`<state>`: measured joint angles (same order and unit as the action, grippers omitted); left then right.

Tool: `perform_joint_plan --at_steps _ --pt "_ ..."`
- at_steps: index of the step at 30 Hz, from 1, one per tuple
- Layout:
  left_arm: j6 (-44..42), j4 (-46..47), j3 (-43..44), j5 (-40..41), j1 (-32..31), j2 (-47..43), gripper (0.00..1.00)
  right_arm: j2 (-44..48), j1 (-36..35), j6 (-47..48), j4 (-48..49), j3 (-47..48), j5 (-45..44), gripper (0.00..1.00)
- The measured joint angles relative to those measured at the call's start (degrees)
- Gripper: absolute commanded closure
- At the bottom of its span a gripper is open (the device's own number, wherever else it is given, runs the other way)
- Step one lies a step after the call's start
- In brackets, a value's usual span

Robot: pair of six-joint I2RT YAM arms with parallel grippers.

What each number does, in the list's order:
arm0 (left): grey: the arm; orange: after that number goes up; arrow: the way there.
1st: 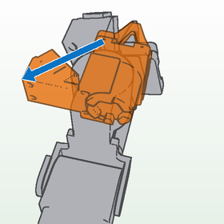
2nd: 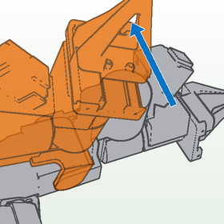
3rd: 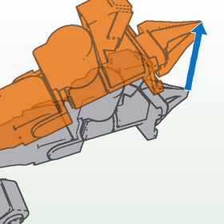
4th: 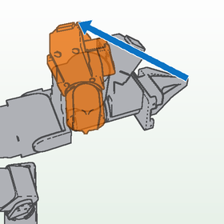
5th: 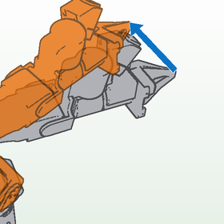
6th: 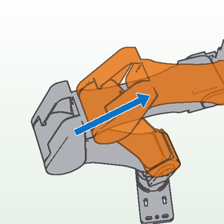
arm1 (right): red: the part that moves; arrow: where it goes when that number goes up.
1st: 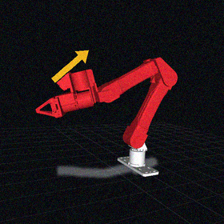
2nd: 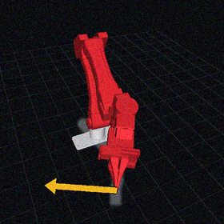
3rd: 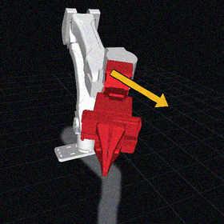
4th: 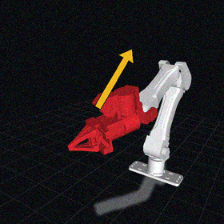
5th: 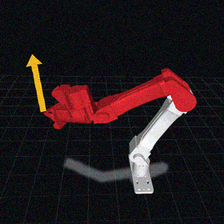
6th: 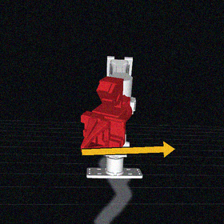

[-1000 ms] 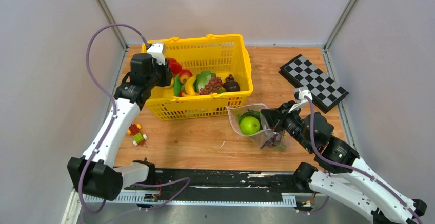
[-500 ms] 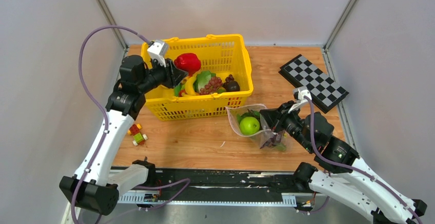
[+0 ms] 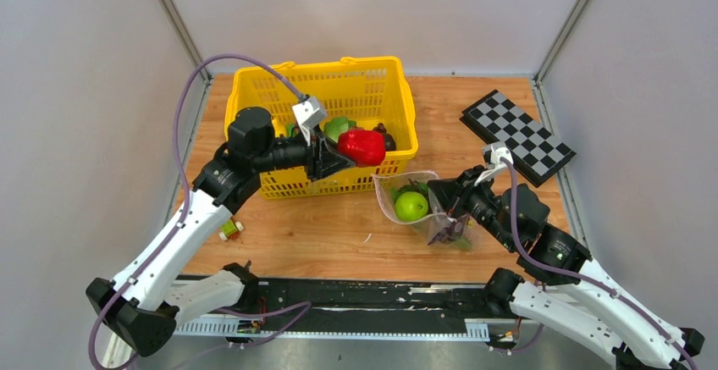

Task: Place the food in the zip-top bag and seal the zipper
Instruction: Place the fake vegetable in the zipper food storage bag.

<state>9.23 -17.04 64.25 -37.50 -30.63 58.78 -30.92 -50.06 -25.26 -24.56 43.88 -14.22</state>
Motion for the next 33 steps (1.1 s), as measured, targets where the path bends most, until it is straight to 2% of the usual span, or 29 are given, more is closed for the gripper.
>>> perform_joint_plan --at_steps 5,10,19,23,24,26,31,32,33 --pt "-3.2 -0.8 -1.0 -4.4 -5.9 1.2 0.96 0.0 0.0 0.0 0.0 0.0 0.0 0.93" --pt "-5.8 -1.7 -1.2 -5.5 -12.0 3.7 0.95 -0.4 0.0 0.0 0.1 0.0 0.0 0.94" --pt "-7.1 -1.9 -1.2 0.3 -15.8 9.4 0.95 -0.9 0.0 0.0 0.3 0.0 0.0 0.94" --pt "-7.2 -1.8 -1.2 2.1 -17.5 12.3 0.88 -0.7 0.0 0.0 0.3 0.0 -0.1 0.93" --pt "-7.2 -1.9 -1.2 2.5 -17.9 13.0 0.81 -0.5 0.0 0.0 0.3 0.0 -0.1 0.93" --pt "-7.2 -2.0 -1.2 3.6 -18.6 14.1 0.54 -0.2 0.0 0.0 0.3 0.0 -0.1 0.93" --pt "-7.3 -2.6 -0.2 6.8 -19.3 15.8 0.19 -0.1 0.0 0.0 0.3 0.0 -0.2 0.93" --pt "-6.8 -2.6 0.0 7.8 -19.3 15.8 0.13 -0.1 0.0 0.0 0.3 0.0 -0.2 0.94" --pt "-6.9 -2.5 0.1 8.3 -19.3 15.8 0.12 -0.1 0.0 0.0 0.3 0.0 -0.2 0.93"
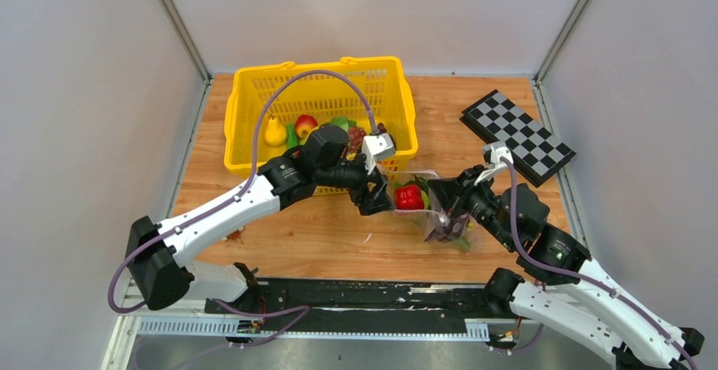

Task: Place the food in the zip-top bag and seal the zipper
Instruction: Place the fake vegetable in the zipper food storage bag, then adjust the zipper food storage bag at the center of the board.

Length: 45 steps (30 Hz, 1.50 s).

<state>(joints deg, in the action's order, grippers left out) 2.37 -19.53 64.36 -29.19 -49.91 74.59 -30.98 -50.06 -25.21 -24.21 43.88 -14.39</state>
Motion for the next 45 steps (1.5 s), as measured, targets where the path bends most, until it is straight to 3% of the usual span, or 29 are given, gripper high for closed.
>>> perform_joint_plan --at_steps 4,15,19,26,32,37,39,45 --pt "0.4 0.3 0.3 2.1 0.0 -0.3 0.12 0.1 0.0 0.0 0.0 0.0 -0.1 0.93" --pt "2.9 -0.9 -0.4 10.6 -0.2 -7.1 0.28 0.8 0.0 0.0 0.0 0.0 -1.1 0.93" --pt "9.7 1.5 -5.2 14.2 -0.2 -9.8 0.37 0.8 0.0 0.0 0.0 0.0 -1.1 0.93" --pt "24.2 10.5 -15.7 15.8 -0.2 -10.3 0.34 0.8 0.0 0.0 0.0 0.0 -1.1 0.94" --pt "30.8 19.2 -17.9 15.1 -0.2 -10.3 0.35 0.8 0.0 0.0 0.0 0.0 -1.1 0.94" --pt "34.2 24.3 -18.3 14.1 -0.2 -10.2 0.57 0.8 0.0 0.0 0.1 -0.5 -1.0 0.94" --pt "35.0 25.2 -18.3 14.1 -0.2 -10.0 0.71 0.8 0.0 0.0 0.1 -0.7 -1.0 0.93" --pt "34.7 24.3 -18.2 14.6 -0.2 -9.8 0.84 0.9 0.0 0.0 0.1 -0.7 -1.1 0.93"
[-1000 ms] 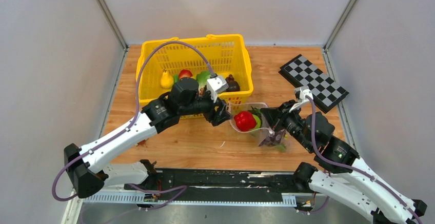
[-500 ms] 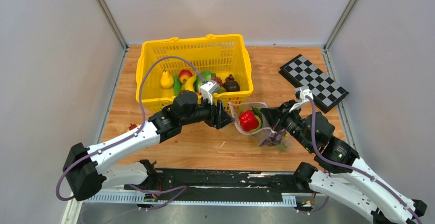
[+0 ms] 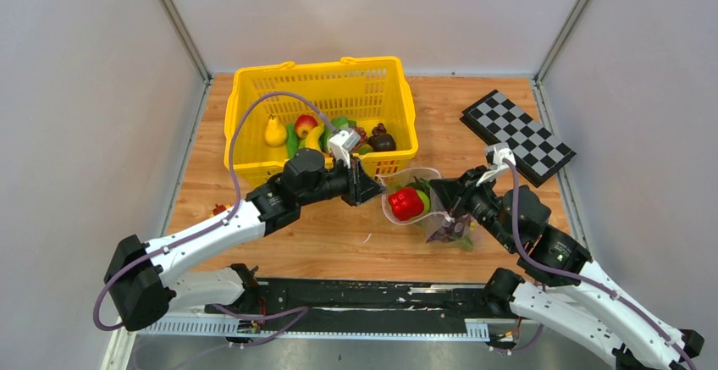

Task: Place the food in the zip-top bag and seal the zipper
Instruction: Adjust the zipper food storage bag at the center of the board.

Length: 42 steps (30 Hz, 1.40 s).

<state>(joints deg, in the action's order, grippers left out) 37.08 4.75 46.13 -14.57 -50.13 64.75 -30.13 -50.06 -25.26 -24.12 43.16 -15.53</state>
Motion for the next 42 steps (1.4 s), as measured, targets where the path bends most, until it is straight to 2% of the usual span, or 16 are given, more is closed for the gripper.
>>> perform_joint_plan --at_steps 2,4,7,8,11,15,18,23,26,32,36,42 --pt "-0.8 -1.3 0.1 0.5 0.0 -0.2 0.86 0.2 0.0 0.0 0.0 0.0 0.0 0.93" --pt "-1.7 -3.0 0.6 1.2 0.0 -0.2 0.83 0.3 0.0 0.0 0.0 0.0 0.0 0.93" --pt "-2.7 -5.0 1.6 1.8 0.0 -0.2 0.65 0.3 0.0 0.0 0.0 0.0 0.0 0.94" --pt "-2.8 -5.4 1.9 1.8 0.0 -0.2 0.53 0.3 0.0 0.0 0.0 0.0 0.0 0.94" --pt "-3.7 -6.5 2.6 1.8 0.0 0.0 0.51 0.3 0.0 0.0 0.0 0.0 0.0 0.93" --pt "-4.2 -8.0 3.9 1.8 0.0 1.2 0.53 0.3 0.0 0.0 0.0 0.0 0.0 0.93" --pt "-4.5 -9.4 4.0 1.9 0.0 1.7 0.6 0.3 0.0 0.0 0.0 0.0 0.0 0.93" --pt "-5.5 -11.6 4.4 2.6 -0.5 2.4 0.81 0.2 0.0 0.0 0.0 0.0 0.0 0.93" --pt "-5.9 -12.1 4.7 2.4 -0.9 2.5 0.99 0.2 0.0 0.0 0.0 0.0 0.0 0.93" --pt "-6.1 -11.8 6.7 -0.7 -0.9 2.6 1.0 0.3 0.0 0.4 0.5 0.0 1.0 0.95" --pt "-6.3 -12.7 12.4 -1.8 -0.9 2.4 1.0 2.4 0.0 3.4 2.1 0.0 4.1 0.94" --pt "-5.7 -12.8 18.0 -2.3 -0.9 -0.1 1.0 7.2 0.0 5.9 1.9 0.9 1.0 0.96"
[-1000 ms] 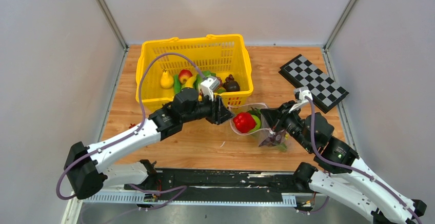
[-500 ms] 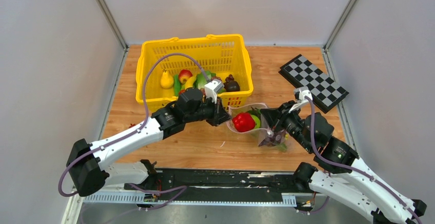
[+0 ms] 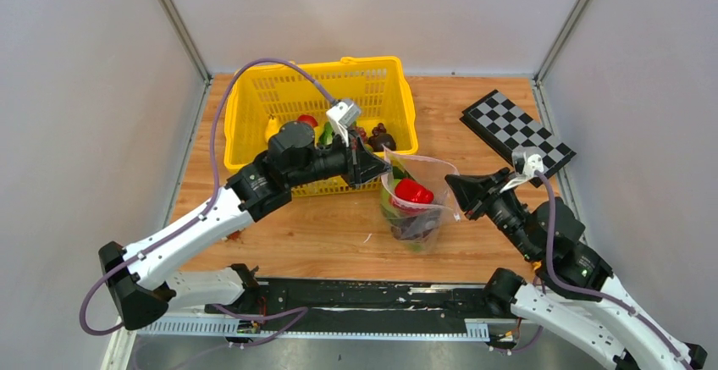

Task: Place the food in the zip-top bag and seal the zipper
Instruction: Adjust the zipper food storage bag at the center of the board.

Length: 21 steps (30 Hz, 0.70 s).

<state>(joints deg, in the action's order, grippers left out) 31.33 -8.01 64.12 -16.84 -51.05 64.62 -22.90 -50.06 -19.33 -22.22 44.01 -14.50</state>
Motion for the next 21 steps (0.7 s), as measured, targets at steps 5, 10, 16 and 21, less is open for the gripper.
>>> perform_joint_plan --at_steps 5,10,16,21 --pt "-0.2 -5.7 3.8 1.6 -0.2 1.4 1.0 -3.2 -0.1 -0.5 -3.5 2.4 -5.0 0.96" --pt "-1.1 -11.5 8.1 -0.4 -0.5 3.7 1.0 -3.1 0.0 0.5 -3.2 2.6 -2.6 0.96" --pt "-1.1 -11.5 9.3 -2.7 -1.1 4.9 1.0 -3.6 -0.1 -0.3 -8.2 6.4 -7.9 0.99" --pt "-2.2 -15.5 9.3 3.0 -1.3 4.9 1.0 -12.8 -0.1 2.0 -21.7 19.5 -6.3 1.0"
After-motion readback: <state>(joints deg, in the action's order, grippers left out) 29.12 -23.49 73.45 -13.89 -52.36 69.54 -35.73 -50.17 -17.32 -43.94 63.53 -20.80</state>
